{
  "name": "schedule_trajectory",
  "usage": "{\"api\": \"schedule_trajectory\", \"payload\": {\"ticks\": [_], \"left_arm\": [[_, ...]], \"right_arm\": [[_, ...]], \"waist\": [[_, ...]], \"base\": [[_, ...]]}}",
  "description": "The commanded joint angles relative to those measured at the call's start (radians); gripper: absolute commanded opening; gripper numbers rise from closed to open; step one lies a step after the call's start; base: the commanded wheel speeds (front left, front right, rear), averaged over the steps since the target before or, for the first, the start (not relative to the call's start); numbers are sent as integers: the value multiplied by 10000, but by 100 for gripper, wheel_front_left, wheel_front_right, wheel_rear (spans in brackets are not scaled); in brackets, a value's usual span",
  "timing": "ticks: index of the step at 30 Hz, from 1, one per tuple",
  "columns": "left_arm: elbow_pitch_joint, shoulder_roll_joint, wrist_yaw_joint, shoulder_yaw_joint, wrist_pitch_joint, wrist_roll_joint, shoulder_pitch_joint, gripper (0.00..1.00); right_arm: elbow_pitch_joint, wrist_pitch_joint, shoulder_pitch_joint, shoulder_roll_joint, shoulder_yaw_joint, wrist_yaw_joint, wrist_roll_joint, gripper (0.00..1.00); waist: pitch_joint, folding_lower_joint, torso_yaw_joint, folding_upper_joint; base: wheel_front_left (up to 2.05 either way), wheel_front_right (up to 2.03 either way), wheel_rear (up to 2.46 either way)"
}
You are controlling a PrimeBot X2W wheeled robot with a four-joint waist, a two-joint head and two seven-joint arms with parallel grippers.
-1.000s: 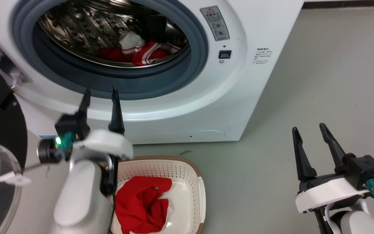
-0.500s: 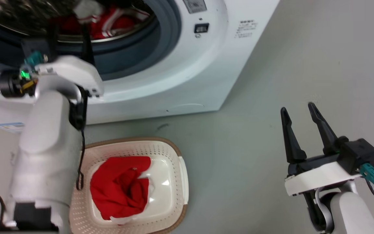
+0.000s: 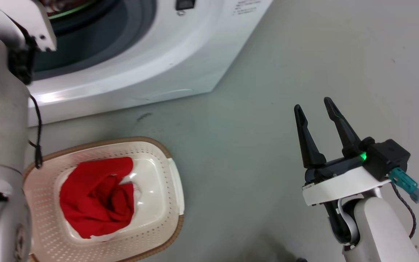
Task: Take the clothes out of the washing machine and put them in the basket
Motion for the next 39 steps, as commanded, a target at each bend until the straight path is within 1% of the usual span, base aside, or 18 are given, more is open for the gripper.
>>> {"api": "schedule_trajectory", "payload": {"ticks": [1, 11, 17, 20, 21, 22, 23, 27, 30, 34, 39], "left_arm": [[175, 154, -50, -10, 282, -18, -435, 100], [1338, 1041, -160, -163, 2821, 15, -2247, 100], [1608, 1263, 42, -355, 4226, 94, -2981, 100], [1659, 1349, 213, -448, 4797, 137, -3262, 100], [1634, 1365, 289, -481, 4920, 171, -3353, 55], [1609, 1389, 340, -529, 5007, 221, -3410, 26], [1582, 1414, 378, -570, 5085, 228, -3446, 0], [1525, 1472, 570, -665, 5330, 240, -3416, 0], [1334, 1495, 726, -680, 5035, 204, -3184, 0], [927, 1464, 900, -558, 4018, 47, -2635, 0], [443, 1204, 960, -337, 2040, -286, -1547, 0]], "right_arm": [[77, -87, -227, 14, 110, -7, 104, 100], [258, -188, -678, 16, 633, -7, 644, 100], [75, -181, -741, 18, 780, -7, 818, 100], [17, -180, -767, 16, 841, -7, 889, 100], [0, -181, -770, 16, 858, -7, 913, 100], [-11, -181, -769, 14, 858, -7, 910, 100], [-22, -181, -770, 16, 865, -7, 917, 100], [26, -182, -817, 16, 856, -7, 956, 100], [69, -182, -815, 15, 798, -7, 969, 100], [141, -181, -728, 16, 671, -7, 837, 100], [200, -181, -620, 13, 485, -7, 607, 100]], "waist": [[415, -1, -388, 0], [1299, -1, -1112, 0], [1613, -1, -1347, 0], [1713, -1, -1438, 0], [1734, -1, -1457, 0], [1744, -1, -1472, 0], [1754, -1, -1485, 0], [1744, -1, -1509, 0], [1666, -1, -1501, 0], [1414, -1, -1371, 0], [831, -1, -1087, 0]], "base": [[0, 0, 0], [0, 0, 0], [0, 0, 0], [0, 0, 0], [0, 0, 0], [0, 0, 0], [0, 0, 0], [0, 0, 0], [0, 0, 0], [0, 0, 0], [0, 0, 0]]}}
